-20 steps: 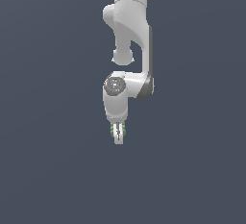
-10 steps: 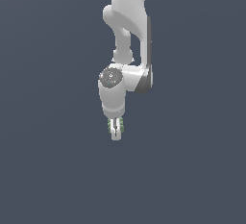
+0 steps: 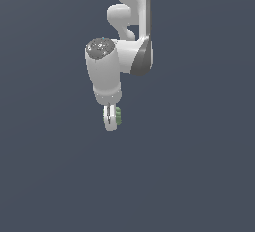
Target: Pick up the object and move it to a goal position.
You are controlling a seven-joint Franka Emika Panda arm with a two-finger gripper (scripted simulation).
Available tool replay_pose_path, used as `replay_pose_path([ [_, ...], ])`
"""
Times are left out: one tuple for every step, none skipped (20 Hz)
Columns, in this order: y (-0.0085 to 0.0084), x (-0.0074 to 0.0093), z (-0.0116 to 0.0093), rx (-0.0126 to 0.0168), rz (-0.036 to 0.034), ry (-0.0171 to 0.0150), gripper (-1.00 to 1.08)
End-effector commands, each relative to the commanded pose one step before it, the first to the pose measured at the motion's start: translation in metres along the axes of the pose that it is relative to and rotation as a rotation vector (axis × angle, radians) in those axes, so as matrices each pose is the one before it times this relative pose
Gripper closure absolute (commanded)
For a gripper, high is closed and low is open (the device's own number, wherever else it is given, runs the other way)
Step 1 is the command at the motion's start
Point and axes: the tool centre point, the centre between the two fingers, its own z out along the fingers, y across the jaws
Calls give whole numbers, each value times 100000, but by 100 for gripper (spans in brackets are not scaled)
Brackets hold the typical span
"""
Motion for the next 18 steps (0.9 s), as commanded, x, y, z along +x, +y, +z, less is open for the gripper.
replay_pose_path([
  [564,857,-2611,-7,70,29,108],
  [185,308,-956,0,0,0,108],
  [170,290,-917,-8,4,48,108],
  [157,286,-873,0,0,0,108],
  [141,257,-831,-5,-9,48,108],
  [132,256,-774,0,0,0,108],
  [119,238,-715,0,0,0,108],
  [104,198,-659,-1,-16,46,108],
  [92,197,-586,0,0,0,108],
  [73,150,-525,2,-24,43,108],
  [61,153,-449,0,0,0,108],
  [41,101,-390,7,-38,30,108],
  [29,110,-315,0,0,0,108],
  [10,60,-258,11,-47,7,108],
  [3,69,-188,0,0,0,108],
  [-9,22,-135,11,-47,-5,108],
  [-7,29,-74,0,0,0,108],
  [-3,9,-23,0,0,0,108],
])
